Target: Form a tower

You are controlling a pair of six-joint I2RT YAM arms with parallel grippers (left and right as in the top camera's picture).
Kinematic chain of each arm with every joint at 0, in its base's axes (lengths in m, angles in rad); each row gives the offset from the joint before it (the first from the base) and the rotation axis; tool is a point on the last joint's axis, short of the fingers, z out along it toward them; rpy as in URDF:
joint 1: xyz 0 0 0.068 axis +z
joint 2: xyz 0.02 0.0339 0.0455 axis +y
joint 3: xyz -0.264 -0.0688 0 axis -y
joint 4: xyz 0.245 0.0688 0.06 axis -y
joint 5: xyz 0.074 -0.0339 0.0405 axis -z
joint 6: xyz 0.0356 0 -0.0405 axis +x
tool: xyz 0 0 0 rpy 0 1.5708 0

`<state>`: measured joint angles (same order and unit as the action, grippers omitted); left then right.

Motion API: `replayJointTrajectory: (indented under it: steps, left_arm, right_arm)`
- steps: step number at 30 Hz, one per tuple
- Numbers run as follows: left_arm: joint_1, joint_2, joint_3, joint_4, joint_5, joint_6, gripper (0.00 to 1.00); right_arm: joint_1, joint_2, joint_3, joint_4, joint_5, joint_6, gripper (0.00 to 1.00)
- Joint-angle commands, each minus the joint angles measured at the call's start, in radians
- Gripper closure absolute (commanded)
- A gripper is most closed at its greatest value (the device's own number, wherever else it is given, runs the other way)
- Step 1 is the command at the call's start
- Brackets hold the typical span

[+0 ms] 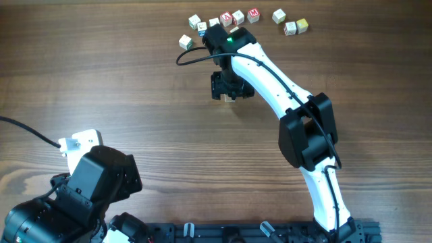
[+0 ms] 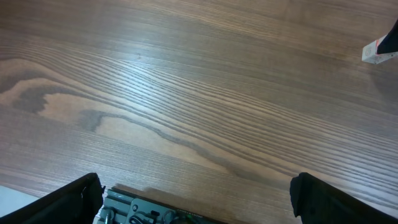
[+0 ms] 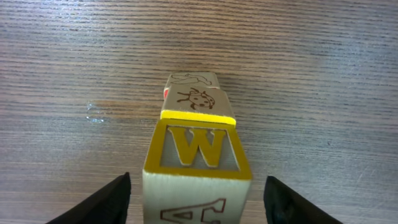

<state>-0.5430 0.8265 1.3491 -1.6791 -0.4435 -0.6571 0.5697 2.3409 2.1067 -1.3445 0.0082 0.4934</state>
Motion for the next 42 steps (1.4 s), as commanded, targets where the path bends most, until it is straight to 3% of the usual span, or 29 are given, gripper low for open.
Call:
replayJointTrajectory:
  steps: [1, 5, 9, 18, 42]
  left_arm:
    - [0.005, -0.001, -0.001, 0.002, -0.002, -0.01, 0.0]
    - [0.005, -0.001, -0.001, 0.002, -0.002, -0.01, 0.0]
    - [0.005, -0.001, -0.001, 0.002, -0.002, -0.01, 0.0]
    - [0.005, -0.001, -0.001, 0.002, -0.002, -0.01, 0.0]
    - [0.005, -0.001, -0.001, 0.002, -0.002, -0.01, 0.0]
  right_arm:
    - [-0.001, -0.071, 0.021, 0.002, 0.023, 0.008, 0.36]
    - [-0.001, -0.074, 0.021, 0.009, 0.039, 0.008, 0.38]
    - [-0.001, -0.074, 0.021, 0.021, 0.041, 0.008, 0.48]
    - [-0.002, -0.074, 0.014, 0.045, 0.06, 0.01, 0.49]
    - [-0.008, -0.075, 0.017, 0.04, 0.043, -0.009, 0.77]
